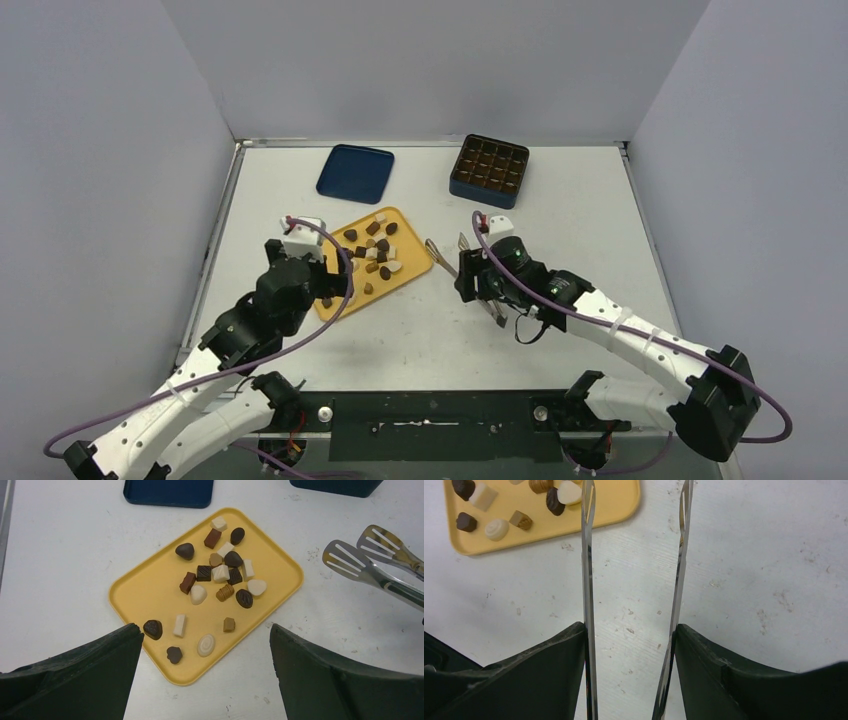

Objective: Pack the chocolate
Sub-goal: Pick up the clamp at the center of the board, then pick up the fake chocolate from the plate.

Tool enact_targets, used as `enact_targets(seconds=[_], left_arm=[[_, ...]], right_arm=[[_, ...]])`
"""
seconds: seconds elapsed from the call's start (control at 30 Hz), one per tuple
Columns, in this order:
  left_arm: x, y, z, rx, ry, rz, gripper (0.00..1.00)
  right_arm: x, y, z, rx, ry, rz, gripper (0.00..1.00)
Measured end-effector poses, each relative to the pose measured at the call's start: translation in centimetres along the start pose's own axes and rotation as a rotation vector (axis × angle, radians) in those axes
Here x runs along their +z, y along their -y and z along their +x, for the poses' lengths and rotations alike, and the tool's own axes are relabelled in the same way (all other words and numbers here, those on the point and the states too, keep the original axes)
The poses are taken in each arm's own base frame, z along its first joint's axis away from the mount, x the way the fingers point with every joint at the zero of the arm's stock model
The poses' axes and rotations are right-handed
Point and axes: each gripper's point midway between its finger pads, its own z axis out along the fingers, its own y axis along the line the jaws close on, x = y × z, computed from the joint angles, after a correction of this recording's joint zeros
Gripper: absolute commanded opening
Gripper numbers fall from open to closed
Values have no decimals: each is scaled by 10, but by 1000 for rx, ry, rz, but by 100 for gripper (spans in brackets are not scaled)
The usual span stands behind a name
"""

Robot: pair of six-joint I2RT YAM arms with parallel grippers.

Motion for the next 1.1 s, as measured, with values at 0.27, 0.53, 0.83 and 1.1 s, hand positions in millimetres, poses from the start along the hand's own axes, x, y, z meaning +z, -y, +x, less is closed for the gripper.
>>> enact_targets(seconds=[0.27,0.53,0.83,1.1], left_arm=[[-20,-18,-21,-56,106,-40,97],[-38,-45,-37,-109,200,-135,97],[-59,-68,-47,-181,297,-189,97],[-59,-71,-41,-182,300,-193,97]], right_arm=[[13,-17,-20,-90,-8,-24,59],[34,-35,-27,-189,-47,-43,58],[60,-65,-28,-277,-104,-89,57],[81,-68,-25,-314,-156,-44,51]])
